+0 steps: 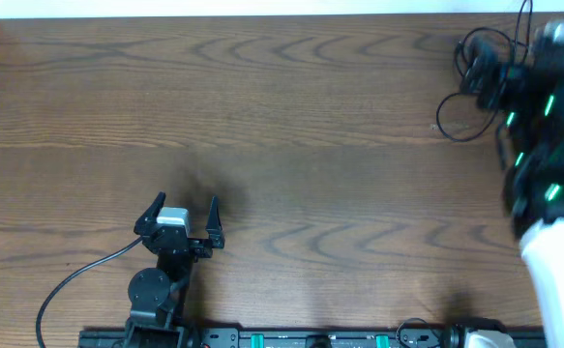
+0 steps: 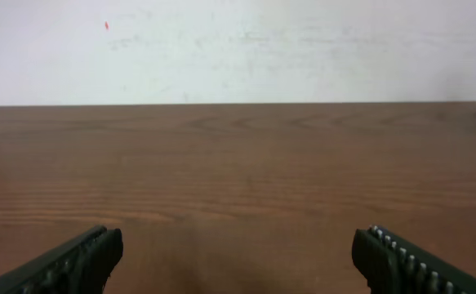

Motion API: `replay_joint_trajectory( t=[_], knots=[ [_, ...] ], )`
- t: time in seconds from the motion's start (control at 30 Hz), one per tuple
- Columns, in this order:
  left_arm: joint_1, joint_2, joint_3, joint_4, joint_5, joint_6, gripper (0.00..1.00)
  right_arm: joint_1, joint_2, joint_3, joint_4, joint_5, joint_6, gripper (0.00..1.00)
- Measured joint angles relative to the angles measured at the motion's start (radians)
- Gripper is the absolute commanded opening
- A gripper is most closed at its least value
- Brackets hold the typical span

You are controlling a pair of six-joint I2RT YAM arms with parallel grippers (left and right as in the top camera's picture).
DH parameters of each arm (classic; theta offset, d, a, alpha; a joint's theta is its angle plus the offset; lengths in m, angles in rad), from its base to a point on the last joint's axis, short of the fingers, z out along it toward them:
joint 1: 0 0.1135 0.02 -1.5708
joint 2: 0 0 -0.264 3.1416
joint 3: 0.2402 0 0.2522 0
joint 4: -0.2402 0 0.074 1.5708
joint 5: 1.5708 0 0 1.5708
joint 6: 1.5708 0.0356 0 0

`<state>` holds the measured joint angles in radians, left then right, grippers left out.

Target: Untangle cables

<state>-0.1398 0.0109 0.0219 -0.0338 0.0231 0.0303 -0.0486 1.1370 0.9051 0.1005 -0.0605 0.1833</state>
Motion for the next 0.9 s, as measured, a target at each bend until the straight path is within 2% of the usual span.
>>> replay_joint_trajectory(
  t=[0.07,0.13,0.2,0.23,0.27,0.33,0.6,0.9],
  knots=[
    [0.000,0.000,0.002,-0.002,-0.002,0.000,0.95,0.005,-0.115,-0.297,0.411,0.002,0.001,0.99],
    [0.000,-0.001,0.003,-0.005,-0.003,0.000,0.95,0.006,-0.183,-0.464,0.612,0.016,0.000,0.99],
    [0.000,0.000,0.003,-0.005,-0.003,0.000,0.95,0.006,-0.284,-0.718,0.893,0.055,0.001,0.99],
    [0.000,-0.001,0.003,-0.004,-0.004,0.000,0.95,0.006,-0.312,-0.789,0.964,0.069,0.001,0.99],
    [0.000,0.001,0.003,-0.005,-0.003,0.001,0.95,0.006,-0.360,-0.849,0.951,0.091,0.001,0.99],
    [0.000,0.000,0.003,-0.005,-0.003,0.001,0.95,0.006,-0.449,-0.896,0.819,0.129,0.001,0.99],
    [0.000,0.000,0.003,-0.005,-0.003,0.001,0.95,0.006,-0.605,-0.893,0.646,0.193,0.001,0.99],
    [0.000,0.000,0.003,-0.005,-0.004,0.003,0.95,0.006,-0.830,-0.899,0.341,0.222,0.001,0.99]
  ],
)
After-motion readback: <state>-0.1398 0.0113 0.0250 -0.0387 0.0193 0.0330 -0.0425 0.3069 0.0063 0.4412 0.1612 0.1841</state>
